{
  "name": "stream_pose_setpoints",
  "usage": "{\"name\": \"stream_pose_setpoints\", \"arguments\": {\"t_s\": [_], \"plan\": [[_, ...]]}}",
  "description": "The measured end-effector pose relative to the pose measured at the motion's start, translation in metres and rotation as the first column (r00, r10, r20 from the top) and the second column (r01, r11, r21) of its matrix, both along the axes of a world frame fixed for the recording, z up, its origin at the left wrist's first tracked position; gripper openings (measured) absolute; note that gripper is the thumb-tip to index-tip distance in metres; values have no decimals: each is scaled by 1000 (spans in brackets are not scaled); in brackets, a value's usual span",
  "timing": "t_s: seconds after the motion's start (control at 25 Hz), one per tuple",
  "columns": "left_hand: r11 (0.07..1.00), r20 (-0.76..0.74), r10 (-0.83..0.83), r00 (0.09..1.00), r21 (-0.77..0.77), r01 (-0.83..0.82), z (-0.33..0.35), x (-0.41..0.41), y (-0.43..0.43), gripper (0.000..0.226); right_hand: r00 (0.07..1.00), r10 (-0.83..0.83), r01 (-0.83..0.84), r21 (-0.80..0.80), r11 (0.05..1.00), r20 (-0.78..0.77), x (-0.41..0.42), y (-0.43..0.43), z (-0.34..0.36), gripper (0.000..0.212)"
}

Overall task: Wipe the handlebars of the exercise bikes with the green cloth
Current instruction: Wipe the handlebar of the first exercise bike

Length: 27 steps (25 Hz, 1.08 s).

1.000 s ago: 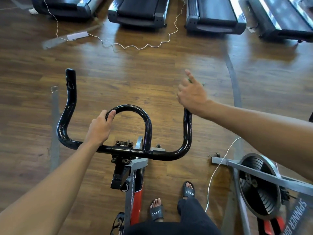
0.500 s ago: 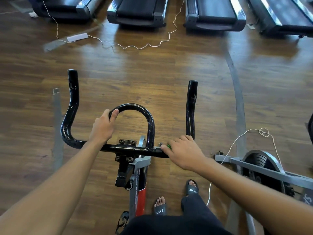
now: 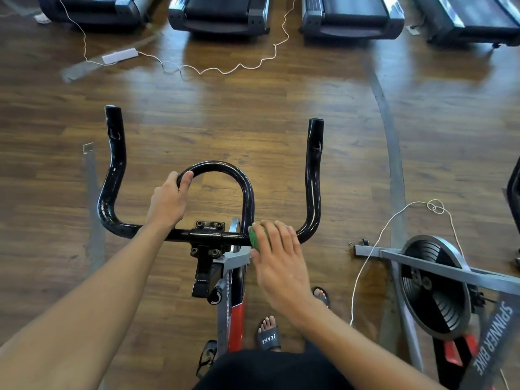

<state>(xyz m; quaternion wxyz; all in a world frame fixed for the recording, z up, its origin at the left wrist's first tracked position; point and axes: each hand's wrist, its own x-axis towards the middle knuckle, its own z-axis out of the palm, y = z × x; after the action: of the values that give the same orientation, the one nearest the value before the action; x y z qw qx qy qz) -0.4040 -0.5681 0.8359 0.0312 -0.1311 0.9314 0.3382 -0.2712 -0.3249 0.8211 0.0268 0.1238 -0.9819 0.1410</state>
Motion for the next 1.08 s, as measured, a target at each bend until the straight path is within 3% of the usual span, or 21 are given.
{"name": "stream_pose_setpoints", "arguments": {"t_s": [0.16,0.28,0.48,0.6,0.76,0.88,0.92,0.96,1.04,1.08], "plan": [[1000,-6,-4,1000,18,4,0,1,0,52,984,-61,38,-139,989,-165,-8,5,-9,50],[1000,-8,-2,1000,19,3,-1,0,0,52,966,-170,125,-222,967,-195,-12,-19,-13,43],[1000,-12,-7,1000,14,7,0,1,1,53,930,-34,2,-87,996,-367,-8,10,-34,39],[1000,-27,-2,1000,-3,2,-1,0,0,55,936,-108,75,-109,991,-336,-3,-4,-37,46],[1000,-21,22,1000,-10,-22,-6,0,-1,60,927,40,-53,-27,998,-374,-6,10,-42,60],[990,-80,45,996,-127,-55,-5,1,1,56,946,-91,6,-262,965,-311,-7,41,-39,46],[972,-149,50,988,-218,-82,-3,2,6,50,958,-176,66,-425,903,-226,-8,43,-36,44],[954,-229,59,972,-273,-122,1,6,15,45,954,-281,160,-609,777,-108,-11,41,-32,44],[960,-363,55,930,-237,-150,14,12,48,38,874,-421,400,-850,342,242,-28,37,-15,40],[976,-367,45,929,-181,-119,12,14,66,39,818,-401,493,-862,119,413,-35,37,-7,40]]}}
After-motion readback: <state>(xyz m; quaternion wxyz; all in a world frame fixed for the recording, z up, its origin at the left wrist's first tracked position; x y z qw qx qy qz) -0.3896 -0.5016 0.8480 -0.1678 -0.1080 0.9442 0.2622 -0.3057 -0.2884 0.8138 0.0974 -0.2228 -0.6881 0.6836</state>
